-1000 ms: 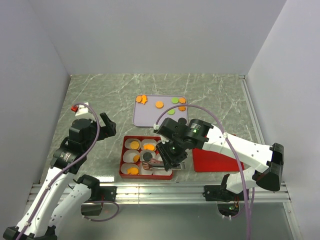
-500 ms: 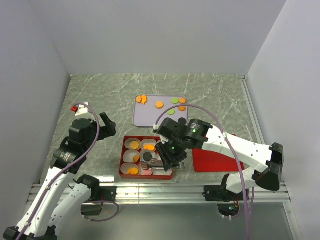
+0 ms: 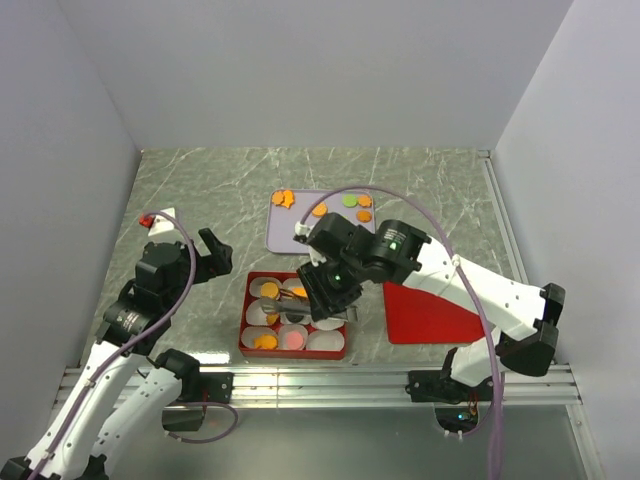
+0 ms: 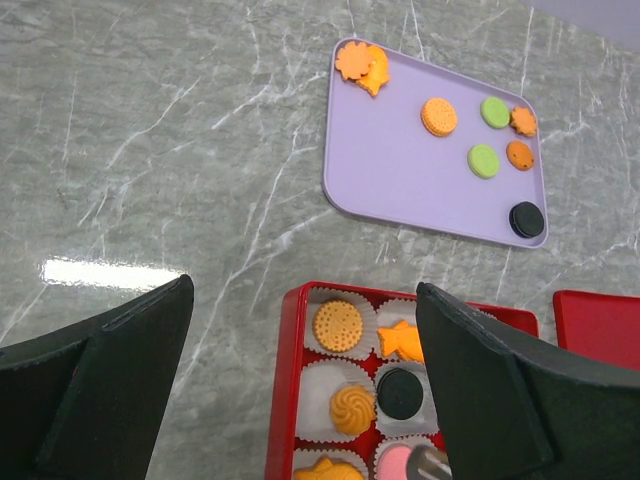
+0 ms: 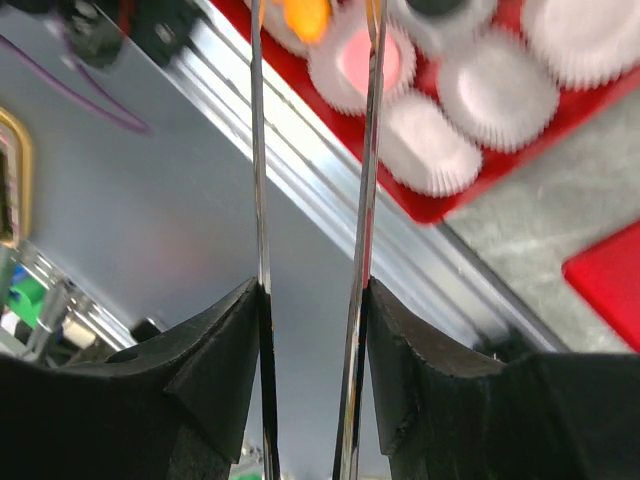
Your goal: Pack the cookies
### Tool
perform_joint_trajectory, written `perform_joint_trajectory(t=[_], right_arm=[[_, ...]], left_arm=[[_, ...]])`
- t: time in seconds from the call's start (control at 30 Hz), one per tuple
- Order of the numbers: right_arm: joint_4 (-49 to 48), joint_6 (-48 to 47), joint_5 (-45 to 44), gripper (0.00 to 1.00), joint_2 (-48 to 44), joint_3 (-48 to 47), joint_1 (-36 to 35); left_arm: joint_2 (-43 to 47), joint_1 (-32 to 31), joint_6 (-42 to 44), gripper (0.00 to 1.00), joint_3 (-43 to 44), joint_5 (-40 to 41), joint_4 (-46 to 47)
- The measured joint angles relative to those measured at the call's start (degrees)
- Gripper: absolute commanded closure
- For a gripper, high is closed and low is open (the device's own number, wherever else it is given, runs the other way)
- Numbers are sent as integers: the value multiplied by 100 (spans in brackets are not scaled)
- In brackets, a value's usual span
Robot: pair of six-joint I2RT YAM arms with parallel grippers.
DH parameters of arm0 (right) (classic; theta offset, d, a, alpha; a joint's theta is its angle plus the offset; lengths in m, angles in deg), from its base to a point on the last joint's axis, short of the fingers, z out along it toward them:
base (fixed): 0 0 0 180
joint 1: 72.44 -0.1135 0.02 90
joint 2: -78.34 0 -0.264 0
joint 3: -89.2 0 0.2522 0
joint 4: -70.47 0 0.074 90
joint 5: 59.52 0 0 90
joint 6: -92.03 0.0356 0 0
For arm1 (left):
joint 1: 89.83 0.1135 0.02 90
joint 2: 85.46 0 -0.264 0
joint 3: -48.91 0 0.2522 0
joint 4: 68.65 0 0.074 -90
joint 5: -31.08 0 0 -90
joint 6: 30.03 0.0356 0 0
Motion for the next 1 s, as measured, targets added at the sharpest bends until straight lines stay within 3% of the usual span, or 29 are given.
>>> perform_joint_trajectory(t=[0.2,0.6,1.0], right_arm=[[85,-234,-87,51,476,-780,422],[184,-588,-813,51,1593,-1611,2087],[111,-780,-1185,51,2802,-1685,2393]], left_arm=[[17,-164,-68,1,0,109,-22],[-59,-326,-68,1,0,133,-20],[-212,-339,-46,0,0,76,-17]])
